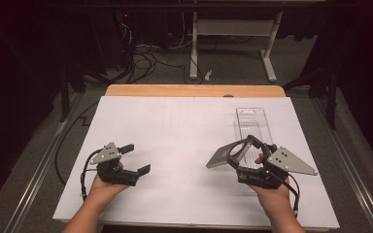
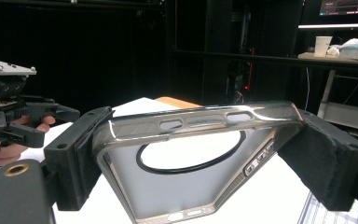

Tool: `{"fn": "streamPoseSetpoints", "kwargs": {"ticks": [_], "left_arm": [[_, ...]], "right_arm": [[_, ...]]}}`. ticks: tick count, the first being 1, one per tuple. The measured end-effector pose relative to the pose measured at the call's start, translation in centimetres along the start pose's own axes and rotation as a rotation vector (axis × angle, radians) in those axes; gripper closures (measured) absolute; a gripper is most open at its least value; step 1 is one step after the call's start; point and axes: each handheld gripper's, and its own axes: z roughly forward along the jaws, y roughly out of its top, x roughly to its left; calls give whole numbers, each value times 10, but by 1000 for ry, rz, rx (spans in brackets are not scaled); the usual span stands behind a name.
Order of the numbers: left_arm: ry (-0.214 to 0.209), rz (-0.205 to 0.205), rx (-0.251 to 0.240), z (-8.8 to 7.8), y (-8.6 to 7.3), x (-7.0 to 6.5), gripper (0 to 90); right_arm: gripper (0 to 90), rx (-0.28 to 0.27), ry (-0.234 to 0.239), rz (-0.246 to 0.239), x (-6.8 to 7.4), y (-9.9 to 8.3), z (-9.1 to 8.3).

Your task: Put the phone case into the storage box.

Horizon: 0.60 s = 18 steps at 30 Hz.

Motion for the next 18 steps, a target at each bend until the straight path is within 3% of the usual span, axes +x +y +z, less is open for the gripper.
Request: {"fn": "streamPoseSetpoints", "kwargs": {"ticks": [18], "left_arm": [[1,1,-2,0,0,-1,2]], "right_arm": [[138,-53,-16,-15,4,13,-9]]}}
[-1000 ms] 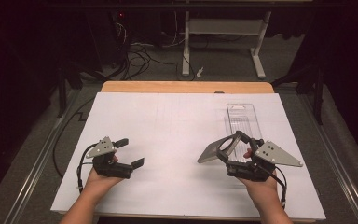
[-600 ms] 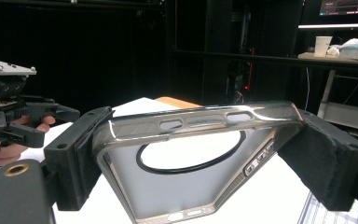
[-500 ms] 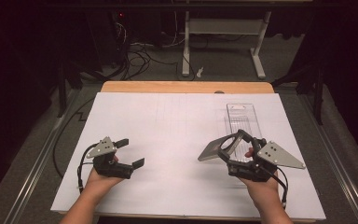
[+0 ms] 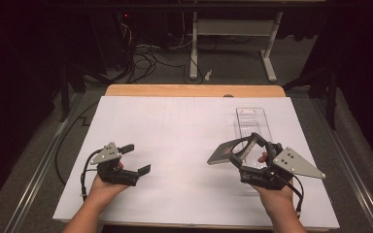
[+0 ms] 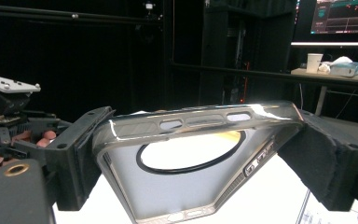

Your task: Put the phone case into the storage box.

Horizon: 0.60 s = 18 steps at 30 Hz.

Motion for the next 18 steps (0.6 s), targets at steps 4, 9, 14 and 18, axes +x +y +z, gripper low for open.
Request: {"fn": "streamPoseSetpoints", "kwargs": {"ticks": [4,9,14,18], "left_arm": [[7,1,-2,-1,0,0,2],[13,4,-4,-1,0,0,2],[17,8,-2,0,0,0,2],[17,8,-2,0,0,0,2]], "right_arm": [[138,-17,-5,-1,0,4,-3],[139,-30,-12,-3,-1,8,-6],[138,-42,-17,-6,-2,11,-9],[139,-50,-21,-12,-2,13,-11]]}}
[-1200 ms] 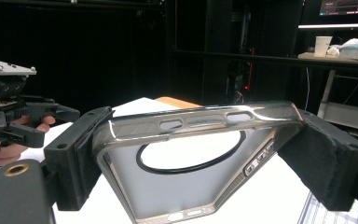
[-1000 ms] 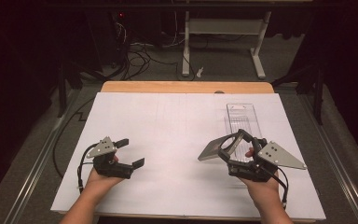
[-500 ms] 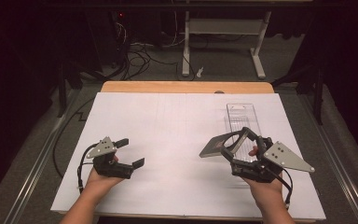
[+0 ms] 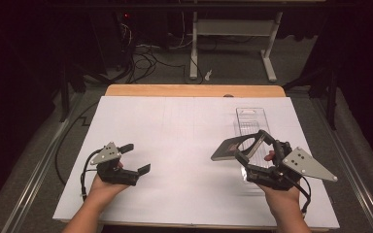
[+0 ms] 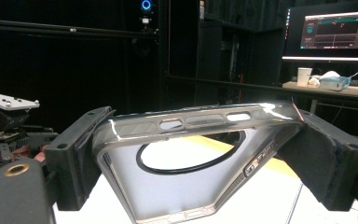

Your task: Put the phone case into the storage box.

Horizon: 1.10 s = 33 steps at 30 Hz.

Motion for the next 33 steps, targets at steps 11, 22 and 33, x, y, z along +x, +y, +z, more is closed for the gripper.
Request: {"fn": "streamPoseSetpoints", "kwargs": {"ticks": [11,22,33], "left_arm": [[8,5,-1,-1,0,0,2],[6,11,4,0,0,0,2],[5,13,11,1,0,-1,2]], "right_arm": [[139,-19,-21,-4,-3,6,-6],[139,-49,-61,3,-10,13,-15],[139,-71,-118,-2,-19,18,-26]]}}
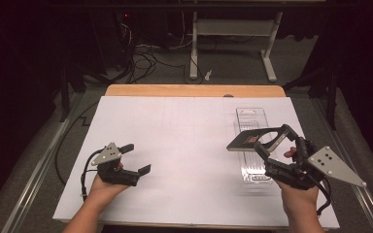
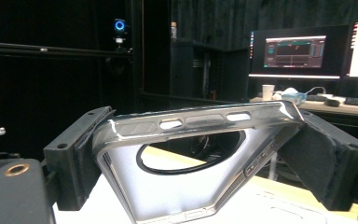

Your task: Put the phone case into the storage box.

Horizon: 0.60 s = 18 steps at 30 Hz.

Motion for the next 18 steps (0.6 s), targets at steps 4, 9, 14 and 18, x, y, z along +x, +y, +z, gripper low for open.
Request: {"fn": "streamPoseSetpoints", "kwargs": {"ticks": [4,9,14,18], "left_arm": [[0,0,1,0,0,0,2],[-1,4,7,1,0,-1,3],[1,5,6,1,0,-1,3],[1,6,7,1,0,-1,2]], "right_arm": [[139,-6,-23,4,-5,1,-3],[139,-7,-49,6,-11,0,-6],[139,-3,-77,5,-17,-2,-8],[139,7,-99,0,-20,-5,-8]]}}
